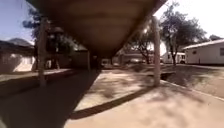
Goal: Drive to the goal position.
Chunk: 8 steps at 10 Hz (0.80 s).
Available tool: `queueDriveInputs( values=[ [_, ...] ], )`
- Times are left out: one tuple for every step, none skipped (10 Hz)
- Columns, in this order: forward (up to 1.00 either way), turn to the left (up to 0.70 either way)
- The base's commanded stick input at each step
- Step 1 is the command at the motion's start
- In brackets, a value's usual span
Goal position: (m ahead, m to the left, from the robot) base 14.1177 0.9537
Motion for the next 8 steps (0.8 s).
queueDriveInputs(
  values=[
    [0.85,0.00],
    [0.85,0.00],
    [0.85,0.00],
    [0.85,0.00],
    [0.85,0.00],
    [0.85,0.00],
    [0.85,0.00],
    [0.85,0.00]
  ],
)
